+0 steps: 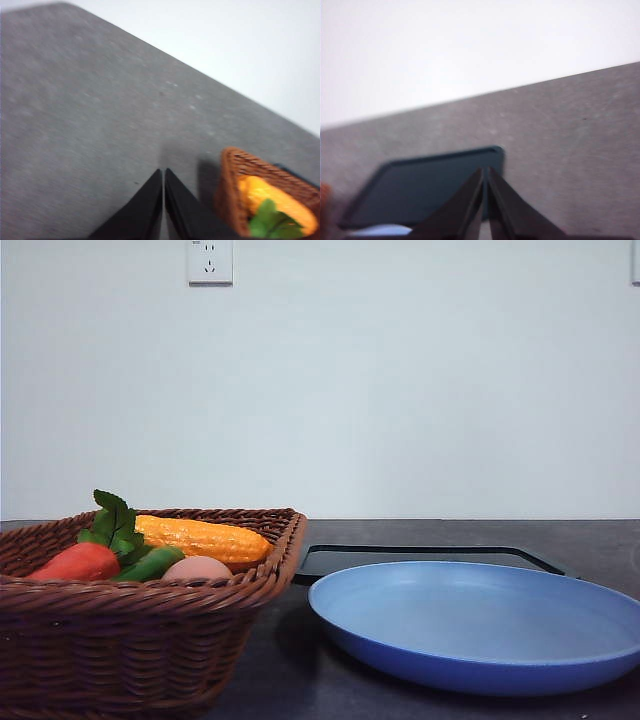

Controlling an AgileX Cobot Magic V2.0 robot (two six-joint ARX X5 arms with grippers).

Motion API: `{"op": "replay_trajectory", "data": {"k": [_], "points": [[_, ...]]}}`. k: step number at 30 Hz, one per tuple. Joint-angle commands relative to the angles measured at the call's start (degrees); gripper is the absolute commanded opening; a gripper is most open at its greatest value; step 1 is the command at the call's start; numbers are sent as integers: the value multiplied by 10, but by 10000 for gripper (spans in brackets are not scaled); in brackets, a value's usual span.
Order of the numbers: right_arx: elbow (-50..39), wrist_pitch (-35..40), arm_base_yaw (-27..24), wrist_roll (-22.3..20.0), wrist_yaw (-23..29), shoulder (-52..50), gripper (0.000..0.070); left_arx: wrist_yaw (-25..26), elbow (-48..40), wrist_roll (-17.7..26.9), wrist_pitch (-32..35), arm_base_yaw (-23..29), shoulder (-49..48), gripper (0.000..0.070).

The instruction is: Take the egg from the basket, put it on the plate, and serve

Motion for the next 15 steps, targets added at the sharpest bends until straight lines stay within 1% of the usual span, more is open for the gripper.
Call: {"op": "replay_trajectory", "data": {"k": [1,3,5,7,8,11,15], "points": [[-1,13,0,81,-10,0,0,18,-15,-52,-4,1,-1,0],[1,14,0,89,-32,0,0,42,-14,-60,-3,1,-1,0],[5,5,0,91,-62,0,0,81,-14,-60,2,1,-1,0],[13,-18,0,101,-85,0,0,116,-12,-66,9,1,-1,0],[22,-44,0,108,-86,0,0,126,-9,-73,9,1,-1,0],[51,-111,-1,108,-83,5,0,130,13,-77,1,1,5,0],[94,-160,-2,108,-83,36,0,140,56,-75,-15,1,35,0]]}}
